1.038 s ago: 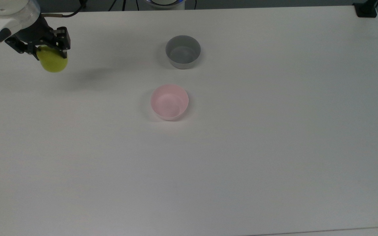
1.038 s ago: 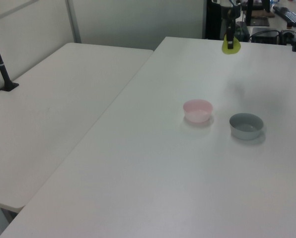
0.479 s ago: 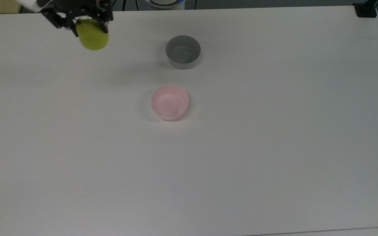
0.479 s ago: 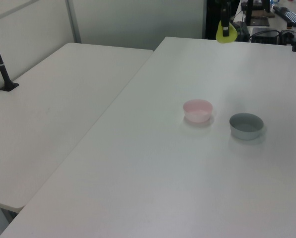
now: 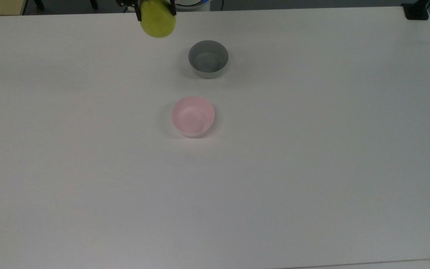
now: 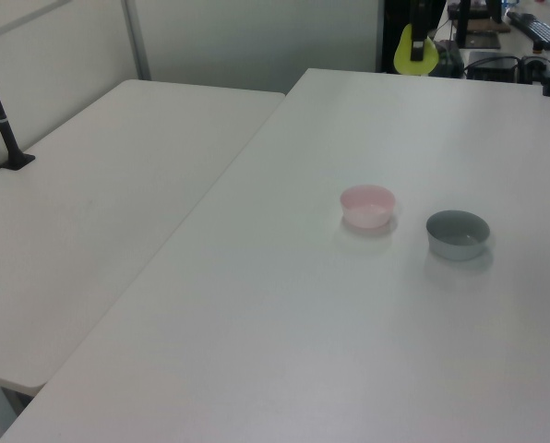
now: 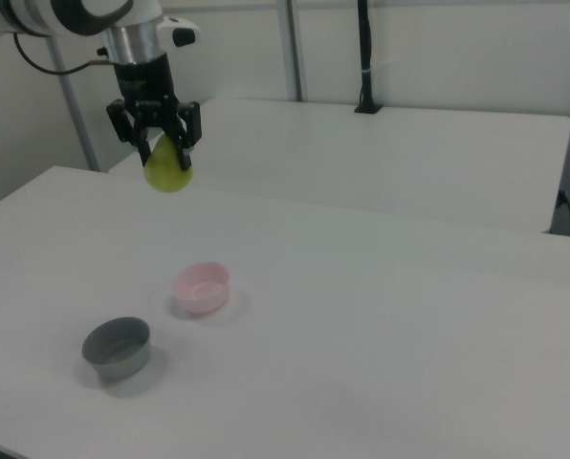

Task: Place the pear in the bowl
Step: 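Lower the held pear into the pink bowl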

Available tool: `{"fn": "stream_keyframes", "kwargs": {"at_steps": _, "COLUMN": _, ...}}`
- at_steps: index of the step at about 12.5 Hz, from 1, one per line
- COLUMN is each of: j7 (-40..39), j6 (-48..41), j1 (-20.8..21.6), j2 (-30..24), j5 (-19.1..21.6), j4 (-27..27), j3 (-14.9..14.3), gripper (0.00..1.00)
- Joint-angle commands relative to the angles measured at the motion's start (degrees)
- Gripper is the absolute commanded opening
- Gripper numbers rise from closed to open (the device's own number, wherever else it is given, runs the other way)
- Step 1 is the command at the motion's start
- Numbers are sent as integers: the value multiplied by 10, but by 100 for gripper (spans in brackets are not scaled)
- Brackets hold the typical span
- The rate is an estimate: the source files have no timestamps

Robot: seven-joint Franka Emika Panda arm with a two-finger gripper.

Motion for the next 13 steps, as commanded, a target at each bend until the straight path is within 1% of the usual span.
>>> {"fn": "stream_keyframes", "kwargs": {"at_steps": 1, "j7": 31, "j6": 103, "j1": 33, "j2": -34, "j5": 4, "j4": -99, "j3": -26, "gripper": 8}}
{"fn": "stream_keyframes", "kwargs": {"at_steps": 4, "j7": 32, "j6": 200, "j1": 49, "j2": -34, "j5": 4, "j4": -173, "j3": -28, "gripper": 8}}
{"fn": "stream_keyframes", "kwargs": {"at_steps": 5, "j7": 32, "j6": 220, "j1": 54, "j2": -33, "j5": 5, "j4": -189, "j3": -28, "gripper": 7}}
{"fn": "stream_keyframes", "kwargs": {"at_steps": 7, "j7": 32, "j6": 286, "j1": 55, "j2": -27, "j5": 5, "j4": -237, "j3": -28, "gripper": 8}}
{"fn": "stream_keyframes", "kwargs": {"at_steps": 9, "j7": 33, "j6": 342, "j1": 64, "j2": -4, "j5": 6, "j4": -258, "j3": -26, "gripper": 8}}
{"fn": "stream_keyframes", "kwargs": {"at_steps": 13, "j7": 61, "j6": 396, "j1": 81, "j2": 60, "j5": 5, "j4": -259, "j3": -27, "gripper": 8}}
